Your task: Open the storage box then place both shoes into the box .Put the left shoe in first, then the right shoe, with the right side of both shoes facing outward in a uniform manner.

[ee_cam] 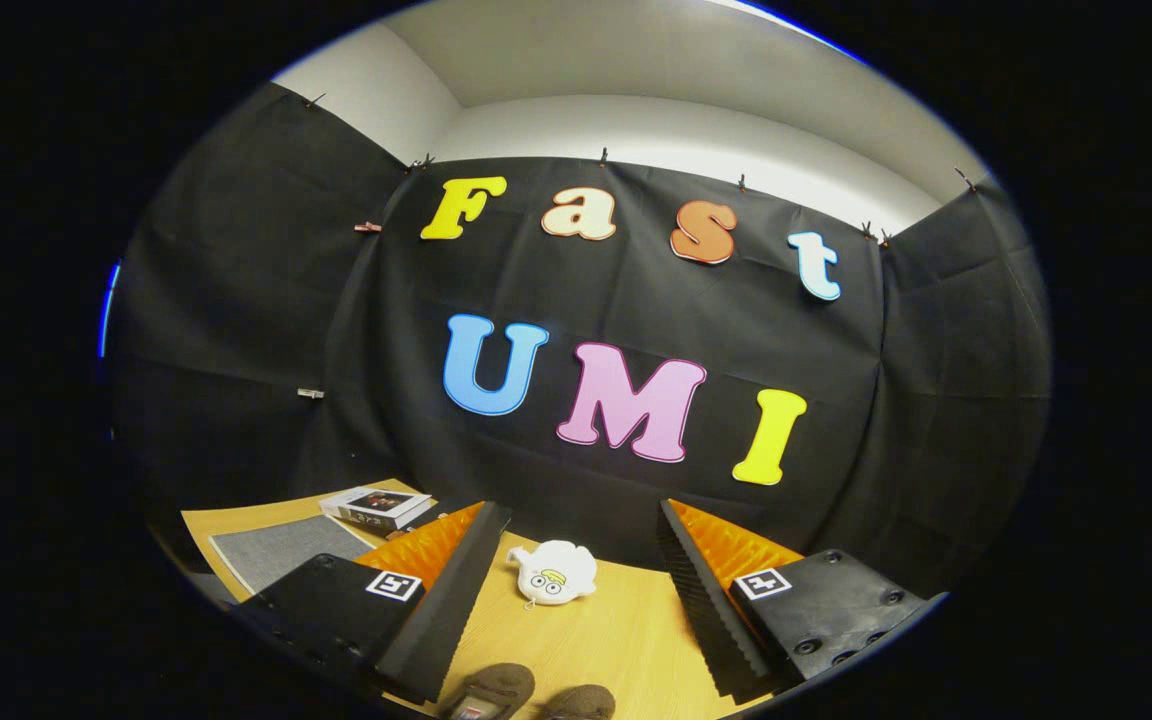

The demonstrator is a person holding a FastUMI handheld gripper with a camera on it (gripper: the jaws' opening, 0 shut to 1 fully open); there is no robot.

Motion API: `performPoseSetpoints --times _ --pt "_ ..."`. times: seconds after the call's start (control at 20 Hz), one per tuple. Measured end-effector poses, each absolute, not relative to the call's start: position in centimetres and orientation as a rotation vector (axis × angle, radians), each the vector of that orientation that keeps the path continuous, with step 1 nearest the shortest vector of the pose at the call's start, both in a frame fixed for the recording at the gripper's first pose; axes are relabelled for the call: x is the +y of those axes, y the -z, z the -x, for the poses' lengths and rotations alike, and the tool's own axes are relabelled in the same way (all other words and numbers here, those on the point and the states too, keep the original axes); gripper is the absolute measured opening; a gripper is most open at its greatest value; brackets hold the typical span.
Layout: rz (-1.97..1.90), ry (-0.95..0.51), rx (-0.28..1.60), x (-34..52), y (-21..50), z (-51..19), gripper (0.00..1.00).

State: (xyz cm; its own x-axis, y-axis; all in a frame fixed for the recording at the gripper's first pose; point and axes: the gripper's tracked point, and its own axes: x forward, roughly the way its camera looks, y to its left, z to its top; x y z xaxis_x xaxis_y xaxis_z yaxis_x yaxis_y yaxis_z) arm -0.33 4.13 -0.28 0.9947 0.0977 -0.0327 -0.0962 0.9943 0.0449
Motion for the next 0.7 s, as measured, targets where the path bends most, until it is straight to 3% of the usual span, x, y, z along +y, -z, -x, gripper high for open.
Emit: performPoseSetpoints --times 0.2,0.45,0.7 --pt "-0.049 -0.142 0.042 5.1 0.2 0.3 0.97" --pt "-0.226 -0.352 0.104 9.8 1.0 0.9 0.97" --pt "-0.447 -0.537 0.281 13.7 5.3 1.0 0.98"
